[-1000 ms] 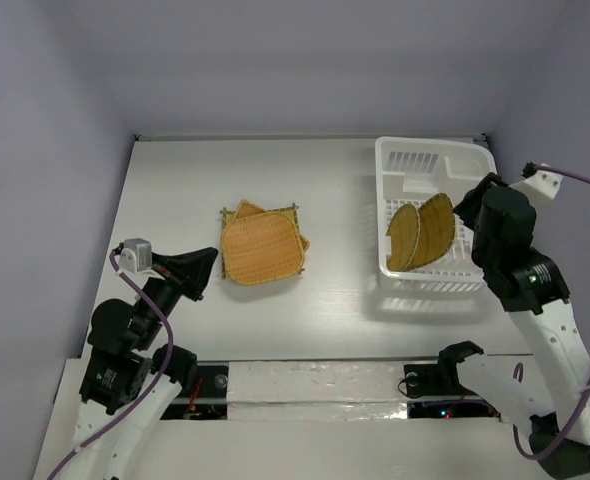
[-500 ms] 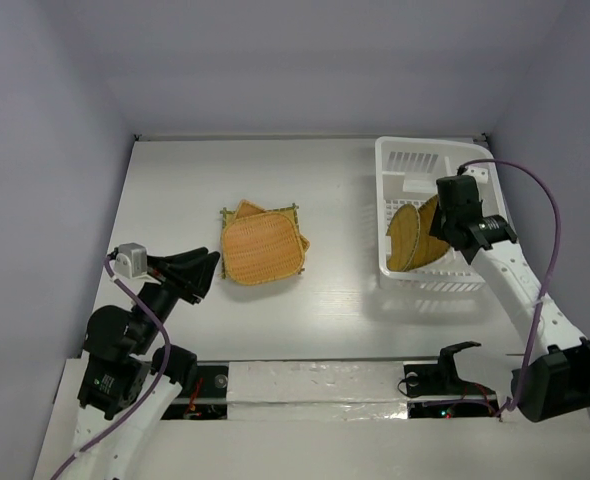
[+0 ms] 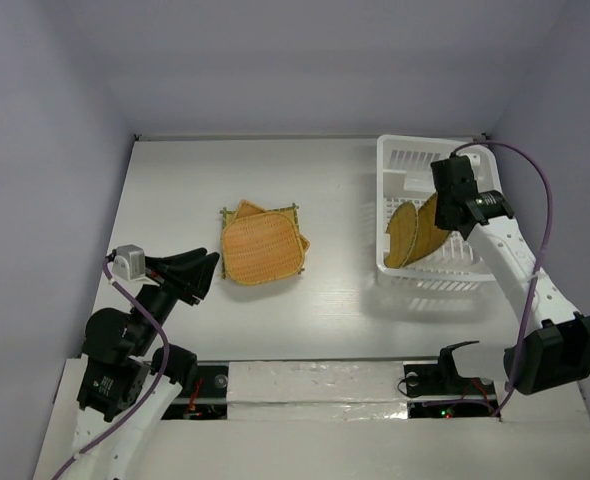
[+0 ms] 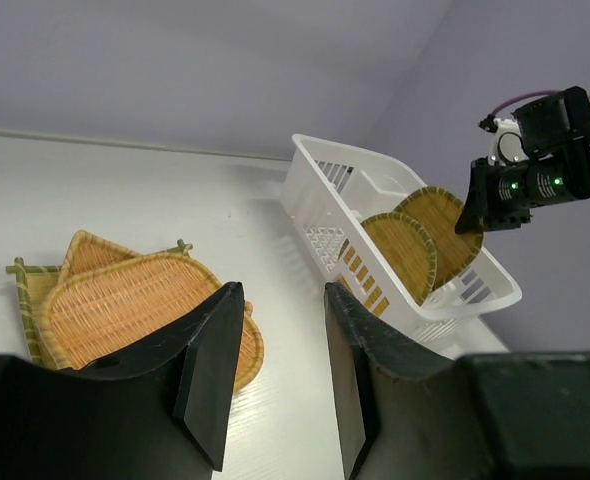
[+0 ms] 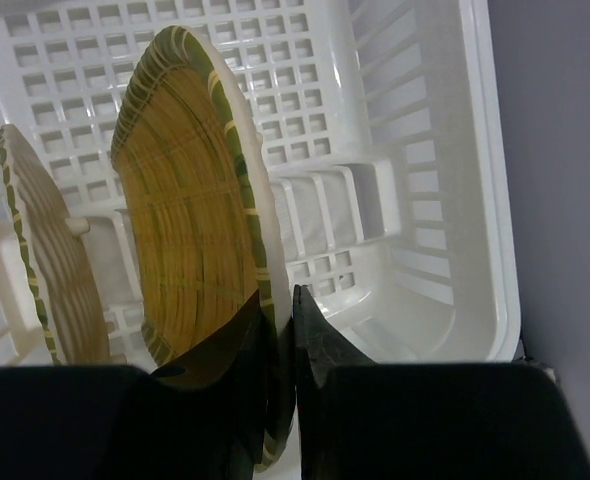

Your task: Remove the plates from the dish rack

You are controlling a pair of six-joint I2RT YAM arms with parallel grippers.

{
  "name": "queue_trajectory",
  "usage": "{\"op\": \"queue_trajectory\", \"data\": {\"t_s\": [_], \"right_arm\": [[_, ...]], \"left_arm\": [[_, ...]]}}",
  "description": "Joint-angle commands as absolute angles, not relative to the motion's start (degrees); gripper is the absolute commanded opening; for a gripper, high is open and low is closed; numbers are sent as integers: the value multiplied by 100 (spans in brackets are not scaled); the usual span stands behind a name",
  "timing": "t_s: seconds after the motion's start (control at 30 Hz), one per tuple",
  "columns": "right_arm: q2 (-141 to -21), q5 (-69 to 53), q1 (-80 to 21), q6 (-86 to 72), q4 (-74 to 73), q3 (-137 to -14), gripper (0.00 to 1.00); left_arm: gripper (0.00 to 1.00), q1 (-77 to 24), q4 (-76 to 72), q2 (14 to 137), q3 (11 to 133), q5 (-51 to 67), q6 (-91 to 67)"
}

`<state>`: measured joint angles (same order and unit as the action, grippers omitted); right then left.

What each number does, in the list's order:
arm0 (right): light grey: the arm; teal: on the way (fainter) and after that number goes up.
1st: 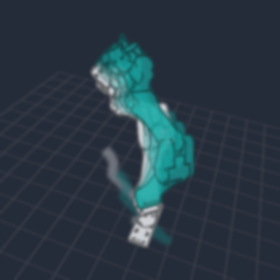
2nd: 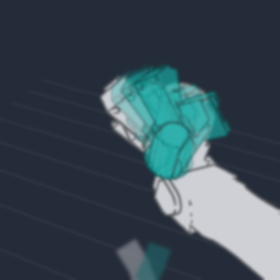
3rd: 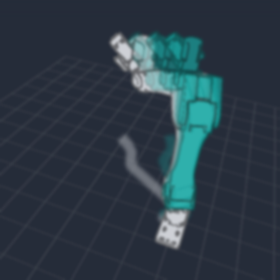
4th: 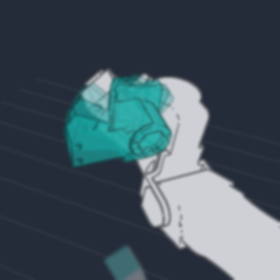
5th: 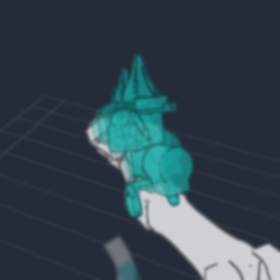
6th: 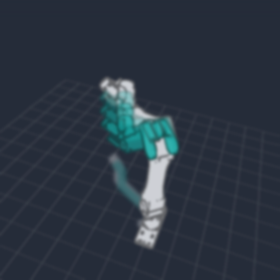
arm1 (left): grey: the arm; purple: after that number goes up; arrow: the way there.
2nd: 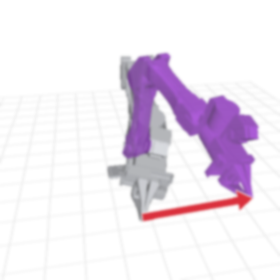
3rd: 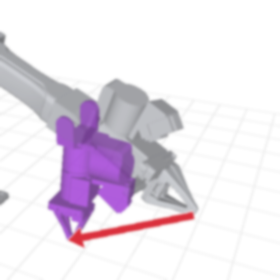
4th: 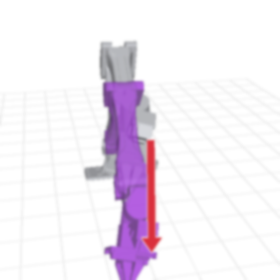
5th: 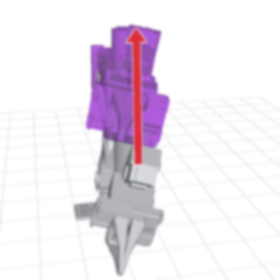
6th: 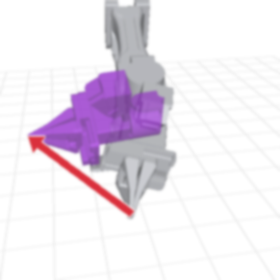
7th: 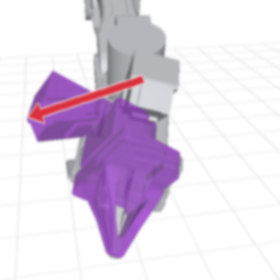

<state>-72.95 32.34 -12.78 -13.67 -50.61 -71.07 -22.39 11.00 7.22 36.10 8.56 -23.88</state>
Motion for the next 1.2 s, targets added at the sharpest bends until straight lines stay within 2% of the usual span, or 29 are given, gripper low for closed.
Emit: {"op": "queue_trajectory", "data": {"t_s": [0.0, 0.27, 0.43, 0.57, 0.6, 0.73, 0.77, 0.8, 0.87, 1.0, 1.17], "right_arm": [[-7181, 3841, -1248, -1196, -5212, -7664, 0], [-6768, 4481, -1362, -1055, -5431, -8471, 0], [-6776, 4912, -1476, -993, -5958, -10043, 0], [-6864, 4748, -1958, -1221, -6161, -11003, 0], [-6821, 4650, -2369, -1370, -5935, -11021, 0], [-6671, 3484, -3083, -2178, -4837, -10321, 0], [-6584, 2837, -3189, -2345, -4469, -9683, 0], [-6566, 2552, -3295, -2712, -3664, -9355, 0], [-6635, 1929, -3672, -3092, -2948, -8809, 0], [-7284, 1144, -4183, -4206, -807, -7746, 0], [-8216, 835, -4614, -4868, 509, -7453, 0]], "left_arm": [[35, -2241, 853, 642, 3612, 914, -2382], [35, -2241, 852, 685, 3604, 949, -2373], [35, -2241, 835, 712, 3603, 967, -2373], [35, -2241, 844, 756, 3595, 976, -2391], [35, -2241, 835, 756, 3595, 967, -2391], [35, -2241, 835, 773, 3595, 949, -2391], [35, -2241, 861, 791, 3595, 941, -2399], [35, -2241, 861, 817, 3595, 932, -2391], [35, -2241, 870, 844, 3604, 923, -2399], [35, -2241, 879, 931, 3604, 905, -2391], [35, -2241, 896, 949, 3612, 853, -2408]]}}
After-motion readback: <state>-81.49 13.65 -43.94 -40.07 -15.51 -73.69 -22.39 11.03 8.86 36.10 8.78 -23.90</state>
